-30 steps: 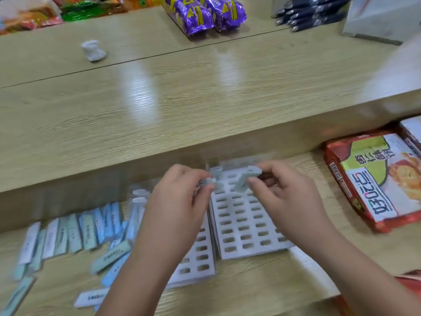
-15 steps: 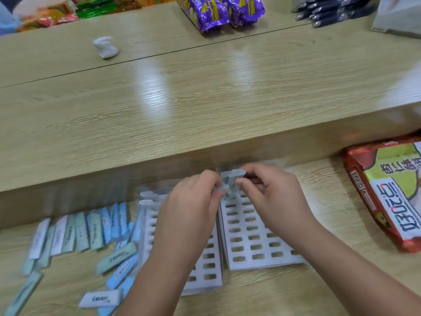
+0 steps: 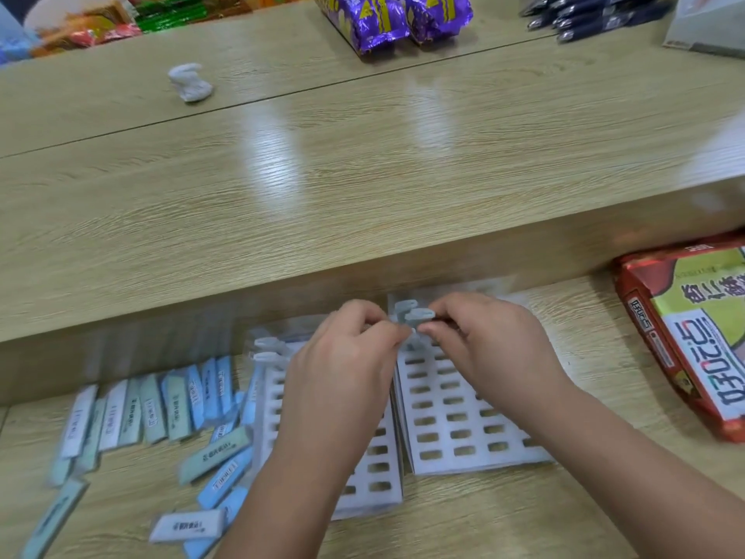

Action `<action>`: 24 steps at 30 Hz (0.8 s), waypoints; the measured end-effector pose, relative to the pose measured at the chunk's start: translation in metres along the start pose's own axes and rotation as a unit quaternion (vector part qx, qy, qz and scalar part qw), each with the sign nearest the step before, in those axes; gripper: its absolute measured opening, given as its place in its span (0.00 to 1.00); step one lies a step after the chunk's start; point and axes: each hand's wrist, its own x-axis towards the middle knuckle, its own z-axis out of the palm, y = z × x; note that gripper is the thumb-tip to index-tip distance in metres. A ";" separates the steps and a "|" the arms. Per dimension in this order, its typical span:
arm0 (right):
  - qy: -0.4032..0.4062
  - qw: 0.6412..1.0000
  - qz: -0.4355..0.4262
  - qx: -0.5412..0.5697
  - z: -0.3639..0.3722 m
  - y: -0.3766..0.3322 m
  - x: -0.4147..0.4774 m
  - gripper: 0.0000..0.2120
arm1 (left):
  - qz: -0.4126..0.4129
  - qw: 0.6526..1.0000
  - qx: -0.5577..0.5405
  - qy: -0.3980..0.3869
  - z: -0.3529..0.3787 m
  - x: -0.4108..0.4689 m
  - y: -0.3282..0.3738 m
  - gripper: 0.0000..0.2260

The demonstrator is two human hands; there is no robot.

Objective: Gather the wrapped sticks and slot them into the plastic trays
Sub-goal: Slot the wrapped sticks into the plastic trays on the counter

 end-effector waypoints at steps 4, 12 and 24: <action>-0.074 0.988 -0.053 -0.125 -0.011 -0.002 0.011 0.16 | 0.004 1.000 0.016 0.001 -0.001 -0.001 -0.001 0.09; -0.107 0.981 -0.014 -0.164 -0.006 -0.002 0.011 0.10 | 0.014 0.999 0.025 -0.016 -0.005 -0.004 -0.002 0.10; 0.049 0.998 0.003 0.047 0.008 -0.099 -0.050 0.03 | -0.133 0.990 -0.037 0.033 -0.071 -0.121 -0.096 0.14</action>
